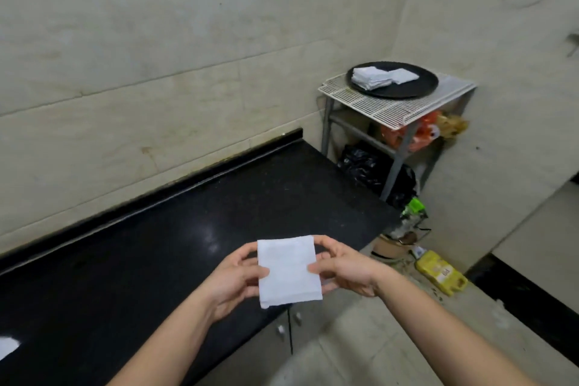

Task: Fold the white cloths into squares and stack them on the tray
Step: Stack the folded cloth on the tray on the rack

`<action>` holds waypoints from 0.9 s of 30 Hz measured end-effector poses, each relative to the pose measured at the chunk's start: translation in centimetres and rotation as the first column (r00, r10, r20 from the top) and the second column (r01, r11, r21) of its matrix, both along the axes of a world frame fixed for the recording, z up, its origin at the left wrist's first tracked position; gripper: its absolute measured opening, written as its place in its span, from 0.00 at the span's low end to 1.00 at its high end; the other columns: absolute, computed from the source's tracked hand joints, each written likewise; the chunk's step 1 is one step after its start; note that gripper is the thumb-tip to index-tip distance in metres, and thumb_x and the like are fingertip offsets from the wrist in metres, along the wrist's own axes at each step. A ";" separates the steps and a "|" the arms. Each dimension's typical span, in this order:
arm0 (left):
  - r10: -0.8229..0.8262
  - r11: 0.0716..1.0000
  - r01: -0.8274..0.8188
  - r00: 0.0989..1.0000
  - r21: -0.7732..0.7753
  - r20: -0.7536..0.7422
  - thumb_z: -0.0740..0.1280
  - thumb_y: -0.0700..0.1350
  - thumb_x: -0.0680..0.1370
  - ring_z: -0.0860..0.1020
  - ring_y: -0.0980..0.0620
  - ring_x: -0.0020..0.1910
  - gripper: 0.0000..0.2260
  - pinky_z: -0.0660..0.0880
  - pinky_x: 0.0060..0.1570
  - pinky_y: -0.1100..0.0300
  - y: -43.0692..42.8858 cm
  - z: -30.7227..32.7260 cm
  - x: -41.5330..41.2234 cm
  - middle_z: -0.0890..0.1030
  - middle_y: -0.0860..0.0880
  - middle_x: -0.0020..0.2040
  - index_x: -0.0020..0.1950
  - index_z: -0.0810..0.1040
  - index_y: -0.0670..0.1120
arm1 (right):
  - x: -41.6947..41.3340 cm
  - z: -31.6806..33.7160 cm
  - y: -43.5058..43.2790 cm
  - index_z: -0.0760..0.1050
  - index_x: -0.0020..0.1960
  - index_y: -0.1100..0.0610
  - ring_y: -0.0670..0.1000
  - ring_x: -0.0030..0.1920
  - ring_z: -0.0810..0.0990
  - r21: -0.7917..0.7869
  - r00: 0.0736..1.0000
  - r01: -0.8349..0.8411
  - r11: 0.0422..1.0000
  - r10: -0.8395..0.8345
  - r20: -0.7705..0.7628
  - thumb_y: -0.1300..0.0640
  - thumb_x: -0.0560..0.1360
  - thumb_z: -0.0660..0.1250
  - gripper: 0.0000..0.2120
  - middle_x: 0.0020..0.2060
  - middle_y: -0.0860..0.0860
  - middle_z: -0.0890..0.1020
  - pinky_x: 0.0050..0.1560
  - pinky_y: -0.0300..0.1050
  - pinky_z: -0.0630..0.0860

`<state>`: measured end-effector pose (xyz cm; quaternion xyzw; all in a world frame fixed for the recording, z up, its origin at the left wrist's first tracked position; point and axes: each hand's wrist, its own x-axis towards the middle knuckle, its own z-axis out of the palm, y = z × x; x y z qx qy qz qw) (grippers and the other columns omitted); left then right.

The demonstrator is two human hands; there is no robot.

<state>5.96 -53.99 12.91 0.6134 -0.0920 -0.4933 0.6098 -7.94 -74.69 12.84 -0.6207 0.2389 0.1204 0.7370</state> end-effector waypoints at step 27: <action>-0.063 0.997 0.076 0.949 -0.030 0.310 0.67 0.33 0.77 0.85 0.48 0.47 0.22 0.81 0.40 0.51 -45.4 5.7 -3.7 0.86 0.49 0.48 0.68 0.72 0.51 | -6.9 5.1 -40.4 0.68 0.70 0.46 0.57 0.56 0.84 -0.039 0.922 0.376 0.926 -0.369 0.115 0.65 0.77 0.69 0.27 0.54 0.56 0.85 0.54 0.58 0.81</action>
